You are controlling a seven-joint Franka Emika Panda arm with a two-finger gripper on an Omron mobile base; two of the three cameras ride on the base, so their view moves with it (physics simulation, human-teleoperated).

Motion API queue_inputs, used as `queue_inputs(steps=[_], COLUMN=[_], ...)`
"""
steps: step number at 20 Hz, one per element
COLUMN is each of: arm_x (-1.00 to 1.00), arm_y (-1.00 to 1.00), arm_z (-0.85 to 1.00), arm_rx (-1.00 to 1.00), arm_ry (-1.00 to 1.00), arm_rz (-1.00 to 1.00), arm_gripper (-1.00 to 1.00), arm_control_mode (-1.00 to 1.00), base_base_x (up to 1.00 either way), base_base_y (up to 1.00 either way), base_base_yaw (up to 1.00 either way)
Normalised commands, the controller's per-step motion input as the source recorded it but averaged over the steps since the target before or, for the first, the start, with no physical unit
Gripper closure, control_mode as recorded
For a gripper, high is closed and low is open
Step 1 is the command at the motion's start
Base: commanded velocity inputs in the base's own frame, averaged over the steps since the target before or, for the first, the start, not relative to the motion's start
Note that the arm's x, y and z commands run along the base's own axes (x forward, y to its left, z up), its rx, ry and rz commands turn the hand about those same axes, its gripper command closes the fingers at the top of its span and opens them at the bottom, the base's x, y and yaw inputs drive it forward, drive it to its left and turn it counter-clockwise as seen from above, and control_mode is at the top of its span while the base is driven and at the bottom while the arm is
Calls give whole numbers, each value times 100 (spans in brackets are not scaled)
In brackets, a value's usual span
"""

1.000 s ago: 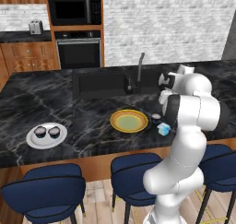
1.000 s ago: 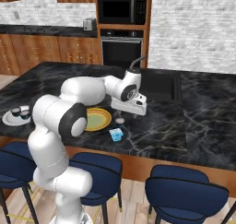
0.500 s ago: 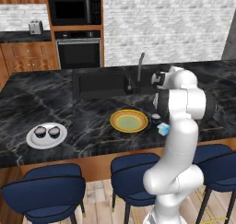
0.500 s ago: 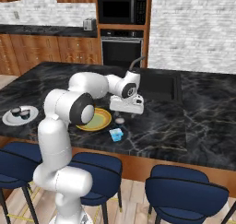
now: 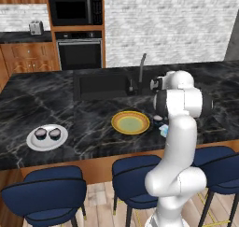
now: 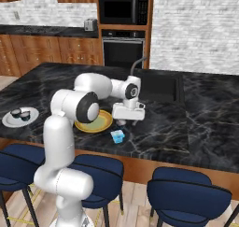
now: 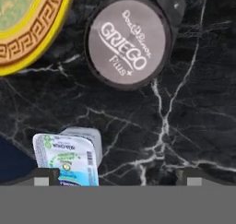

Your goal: Place two yogurt containers on each plate.

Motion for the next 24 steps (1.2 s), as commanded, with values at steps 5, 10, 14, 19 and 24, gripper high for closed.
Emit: queue_inputs(steps=[5, 10, 14, 19, 24], arm_x=[-25, -24, -13, -1, 5], arm_y=[1, 0, 20, 16, 3], arm_z=[-32, -6, -12, -14, -19], arm_rx=[0, 0, -8, -6, -9], arm_ry=[-3, -23, -22, 0, -1], arm_rz=[6, -10, -19, -13, -2], arm_gripper=[-100, -100, -100, -100, -100], arm_control_mode=[-100, -100, -100, -100, -100], base_base_x=[0, 0, 0, 0, 0], base_base_y=[0, 0, 0, 0, 0], base_base_yaw=[0, 0, 0, 0, 0])
